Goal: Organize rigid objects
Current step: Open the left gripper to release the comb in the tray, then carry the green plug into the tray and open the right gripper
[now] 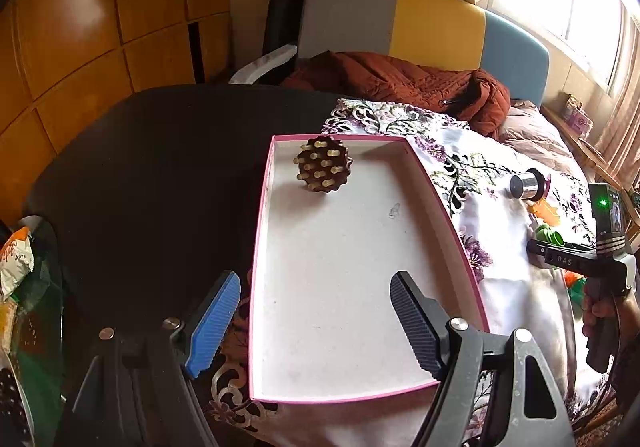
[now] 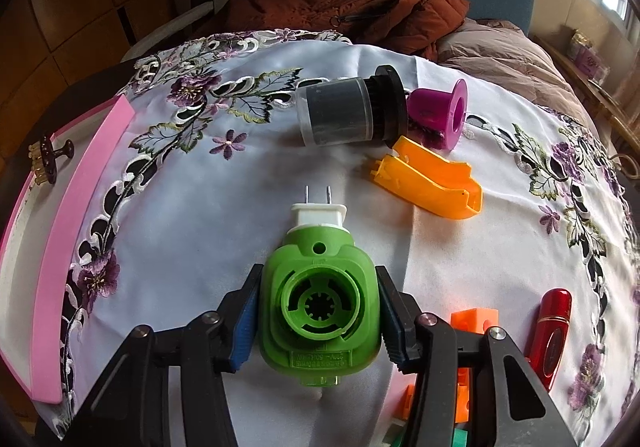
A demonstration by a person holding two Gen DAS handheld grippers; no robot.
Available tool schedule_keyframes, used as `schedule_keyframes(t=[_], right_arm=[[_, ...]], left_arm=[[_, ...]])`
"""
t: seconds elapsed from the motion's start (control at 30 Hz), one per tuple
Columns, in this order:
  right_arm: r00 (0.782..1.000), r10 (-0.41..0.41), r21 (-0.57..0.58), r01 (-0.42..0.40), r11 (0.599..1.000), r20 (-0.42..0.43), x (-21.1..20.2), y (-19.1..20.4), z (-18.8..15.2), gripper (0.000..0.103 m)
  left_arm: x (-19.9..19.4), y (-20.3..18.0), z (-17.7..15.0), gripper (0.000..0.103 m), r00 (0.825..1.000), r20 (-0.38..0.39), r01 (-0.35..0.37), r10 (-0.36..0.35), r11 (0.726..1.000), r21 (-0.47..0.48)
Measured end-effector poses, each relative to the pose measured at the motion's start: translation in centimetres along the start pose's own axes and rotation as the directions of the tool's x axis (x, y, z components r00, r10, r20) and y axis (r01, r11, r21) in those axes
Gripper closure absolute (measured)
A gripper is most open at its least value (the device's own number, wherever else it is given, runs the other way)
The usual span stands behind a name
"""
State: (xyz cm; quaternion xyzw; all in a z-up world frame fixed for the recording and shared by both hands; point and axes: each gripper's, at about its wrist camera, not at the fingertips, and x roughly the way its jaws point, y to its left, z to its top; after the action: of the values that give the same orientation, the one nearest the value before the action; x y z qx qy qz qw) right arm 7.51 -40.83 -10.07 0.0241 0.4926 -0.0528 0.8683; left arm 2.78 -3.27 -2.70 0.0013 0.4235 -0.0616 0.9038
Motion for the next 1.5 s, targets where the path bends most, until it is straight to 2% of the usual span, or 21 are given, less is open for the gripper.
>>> schedule_keyframes(t=[0.17,0.27,0.43,0.67,0.9,1.1,1.27,1.5], right_arm=[[0.999,-0.033,0.034,0.033,0.999,-0.002,-0.2,0.4,-0.3,0.051],[1.000,-0.025,0.056,0.026,0.998,-0.013,-0.7,0.9,-0.6,0.051],[0.999,0.039,0.085,-0.037,0.996,-0.025,-1.5,2.6,-1.1,0.051],[0.992,0.119,0.062,-0.121,0.991,0.035,-4.4,6.6,-0.1,0.051],[0.961,0.262,-0.039,-0.259,0.965,0.094,-7.7,13.5,2.1,0.051],[0.934,0.356,-0.134,-0.351,0.927,0.021,-5.9,21.6,2.7,0.051],[0.918,0.385,-0.123,-0.395,0.911,-0.094,-2.0,26.5,2.8,0.051],[0.920,0.364,-0.079,-0.377,0.923,-0.142,1.4,29.6,3.5,0.050]], left_arm=[[-0.1,0.7,-0.8,0.024,0.999,0.010,-0.032,0.032,0.999,0.006],[-0.1,1.3,-1.2,0.025,1.000,0.008,-0.029,0.029,1.000,0.003],[0.1,2.5,-1.5,0.025,1.000,-0.001,-0.020,0.020,0.999,-0.030],[0.2,3.6,-1.7,0.025,1.000,-0.003,-0.007,0.006,0.998,-0.061],[0.1,5.1,-1.5,0.025,1.000,0.012,-0.027,0.028,0.994,-0.109],[0.0,6.7,-1.6,0.025,0.999,0.018,-0.045,0.048,0.988,-0.145],[0.2,7.9,-1.7,0.025,0.998,0.004,-0.060,0.062,0.983,-0.173],[0.5,9.0,-2.0,0.025,0.997,-0.003,-0.083,0.083,0.979,-0.189]])
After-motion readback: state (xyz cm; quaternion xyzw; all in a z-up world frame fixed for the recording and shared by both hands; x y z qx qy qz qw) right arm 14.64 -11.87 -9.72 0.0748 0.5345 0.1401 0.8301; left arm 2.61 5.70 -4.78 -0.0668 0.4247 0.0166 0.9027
